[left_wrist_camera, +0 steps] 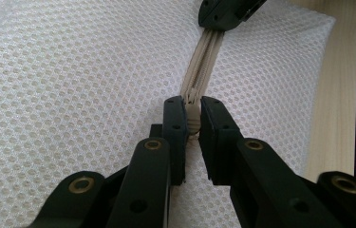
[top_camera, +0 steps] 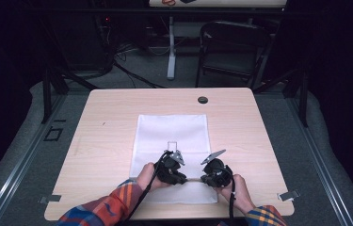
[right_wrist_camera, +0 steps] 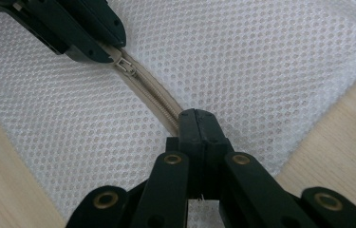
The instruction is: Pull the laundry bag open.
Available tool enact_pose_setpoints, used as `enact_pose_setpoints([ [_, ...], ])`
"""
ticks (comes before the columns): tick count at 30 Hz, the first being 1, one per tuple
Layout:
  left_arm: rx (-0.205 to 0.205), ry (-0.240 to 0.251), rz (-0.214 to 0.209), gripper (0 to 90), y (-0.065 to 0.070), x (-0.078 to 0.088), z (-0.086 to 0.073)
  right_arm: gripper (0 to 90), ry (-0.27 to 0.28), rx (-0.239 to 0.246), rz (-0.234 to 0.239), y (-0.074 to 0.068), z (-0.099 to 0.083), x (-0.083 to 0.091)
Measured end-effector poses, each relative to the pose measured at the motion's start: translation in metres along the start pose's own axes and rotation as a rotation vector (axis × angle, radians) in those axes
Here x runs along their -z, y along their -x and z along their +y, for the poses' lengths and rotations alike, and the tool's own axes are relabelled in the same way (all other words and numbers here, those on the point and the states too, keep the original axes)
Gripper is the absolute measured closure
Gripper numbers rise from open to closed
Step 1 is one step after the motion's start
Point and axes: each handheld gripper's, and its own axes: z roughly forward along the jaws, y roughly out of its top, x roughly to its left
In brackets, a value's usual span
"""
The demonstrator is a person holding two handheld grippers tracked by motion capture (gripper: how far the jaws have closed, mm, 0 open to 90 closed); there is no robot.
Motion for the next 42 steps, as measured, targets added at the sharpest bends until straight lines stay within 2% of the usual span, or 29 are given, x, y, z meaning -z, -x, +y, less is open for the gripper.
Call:
enact_pose_setpoints([
  [7, -0.004, -0.002, 0.015, 80.4, 0.0025, -0.0023, 0.0015, 90.0, 0.012, -0.021, 0.035, 0.0043, -0.0018, -0.0010],
  [8, -0.003, -0.002, 0.017, 80.6, 0.0030, -0.0025, 0.0018, 90.0, 0.036, -0.034, 0.040, 0.0031, -0.0028, -0.0025],
  [9, -0.003, -0.002, 0.019, 80.8, 0.0037, -0.0027, 0.0021, 90.0, 0.023, -0.018, 0.038, 0.0039, -0.0024, -0.0015],
  [11, -0.003, -0.006, 0.026, 81.3, 0.0045, -0.0024, 0.0023, 90.0, 0.030, -0.028, 0.030, 0.0028, -0.0027, -0.0022],
  [12, -0.001, -0.004, 0.025, 81.4, 0.0043, -0.0024, 0.0022, 90.0, 0.010, -0.012, 0.031, 0.0039, -0.0018, -0.0009],
  [14, -0.003, -0.002, 0.023, 81.5, 0.0042, -0.0026, 0.0022, 90.0, 0.010, 0.007, 0.033, 0.0049, -0.0017, -0.0005],
  [19, 0.001, 0.007, 0.012, 81.5, 0.0032, -0.0035, 0.0021, 90.0, 0.025, 0.015, 0.010, 0.0034, -0.0008, -0.0015],
  [23, -0.003, 0.002, 0.021, 81.5, 0.0030, -0.0026, 0.0015, 90.0, 0.024, 0.012, 0.021, 0.0037, -0.0011, -0.0015],
  [25, -0.007, 0.003, 0.024, 81.6, 0.0034, -0.0024, 0.0017, 90.0, 0.018, 0.022, 0.009, 0.0037, -0.0011, -0.0014],
  [28, -0.003, -0.001, 0.026, 81.7, 0.0034, -0.0016, 0.0015, 90.0, 0.009, -0.006, 0.018, 0.0051, -0.0020, -0.0016],
  [30, -0.011, -0.003, 0.031, 81.7, 0.0040, -0.0016, 0.0018, 90.0, 0.026, -0.041, 0.029, 0.0064, -0.0036, -0.0024],
  [33, -0.013, 0.002, 0.030, 81.8, 0.0044, -0.0017, 0.0017, 90.0, 0.001, -0.018, 0.015, 0.0060, -0.0023, -0.0009],
  [35, -0.025, -0.009, 0.041, 81.9, 0.0050, -0.0005, 0.0025, 90.0, 0.000, -0.020, 0.014, 0.0058, -0.0023, -0.0009],
  [40, -0.031, -0.004, 0.032, 81.9, 0.0047, -0.0002, 0.0022, 90.0, 0.009, -0.030, 0.020, 0.0056, -0.0031, -0.0012],
  [42, -0.032, -0.009, 0.040, 81.9, 0.0050, -0.0002, 0.0023, 90.0, 0.008, -0.027, 0.015, 0.0054, -0.0033, -0.0010],
])
